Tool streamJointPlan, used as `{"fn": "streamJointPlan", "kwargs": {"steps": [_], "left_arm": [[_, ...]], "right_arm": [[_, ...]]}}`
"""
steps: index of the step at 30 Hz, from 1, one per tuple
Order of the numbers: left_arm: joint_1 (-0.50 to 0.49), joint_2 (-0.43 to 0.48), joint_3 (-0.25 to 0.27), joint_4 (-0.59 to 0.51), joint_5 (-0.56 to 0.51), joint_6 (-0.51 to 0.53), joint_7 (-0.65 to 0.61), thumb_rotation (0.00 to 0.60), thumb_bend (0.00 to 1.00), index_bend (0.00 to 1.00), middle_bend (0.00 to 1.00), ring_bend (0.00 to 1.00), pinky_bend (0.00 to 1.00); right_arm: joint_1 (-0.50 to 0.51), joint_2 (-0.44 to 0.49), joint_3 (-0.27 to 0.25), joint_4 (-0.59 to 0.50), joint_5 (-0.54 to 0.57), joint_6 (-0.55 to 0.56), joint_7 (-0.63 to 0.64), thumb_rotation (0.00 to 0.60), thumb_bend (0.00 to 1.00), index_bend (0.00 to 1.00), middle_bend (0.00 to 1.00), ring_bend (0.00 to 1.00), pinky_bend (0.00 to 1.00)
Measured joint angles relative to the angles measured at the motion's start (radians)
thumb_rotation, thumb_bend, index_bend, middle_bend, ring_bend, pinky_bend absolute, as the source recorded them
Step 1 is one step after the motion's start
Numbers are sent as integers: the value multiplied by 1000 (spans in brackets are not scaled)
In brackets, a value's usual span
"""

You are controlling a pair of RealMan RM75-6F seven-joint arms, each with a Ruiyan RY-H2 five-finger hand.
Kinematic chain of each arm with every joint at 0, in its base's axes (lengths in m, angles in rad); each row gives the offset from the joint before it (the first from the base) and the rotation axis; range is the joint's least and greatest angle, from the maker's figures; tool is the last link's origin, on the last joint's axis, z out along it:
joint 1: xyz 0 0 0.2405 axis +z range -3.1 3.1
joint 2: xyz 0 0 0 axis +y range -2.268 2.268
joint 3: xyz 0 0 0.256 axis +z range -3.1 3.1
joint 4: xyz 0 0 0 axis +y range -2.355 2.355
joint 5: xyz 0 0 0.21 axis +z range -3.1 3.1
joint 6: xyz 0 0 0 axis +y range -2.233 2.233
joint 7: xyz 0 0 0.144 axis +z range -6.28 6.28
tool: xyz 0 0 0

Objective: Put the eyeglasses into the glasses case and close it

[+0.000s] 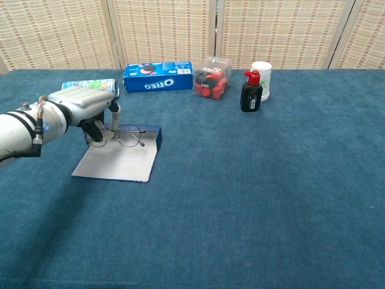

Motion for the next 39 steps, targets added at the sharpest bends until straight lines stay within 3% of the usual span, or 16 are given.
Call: {"fn": "streamJointPlan", "kwargs": {"steps": [12,22,30,39], "left_arm": [[15,-7,-3,9,22,18,-5,600,175,421,1000,1000,1000],[62,20,20,-28,134,75,-56,600,175,165,1000,1000,1000],[89,64,61,-76,146,80,7,600,175,124,1000,1000,1000],[102,67,70,-41,135,70,48,600,175,121,1000,1000,1000]], "right_arm": [[-1,-1,1,1,-2,2,0,600,296,164,243,164,70],[-2,-2,1,3,-2,1,2,600,296,164,243,164,70],[-6,2,1,2,-1,6,4,600,296,164,243,164,70],[-3,0,2,3,-4,2,3,600,296,164,243,165,70]]}}
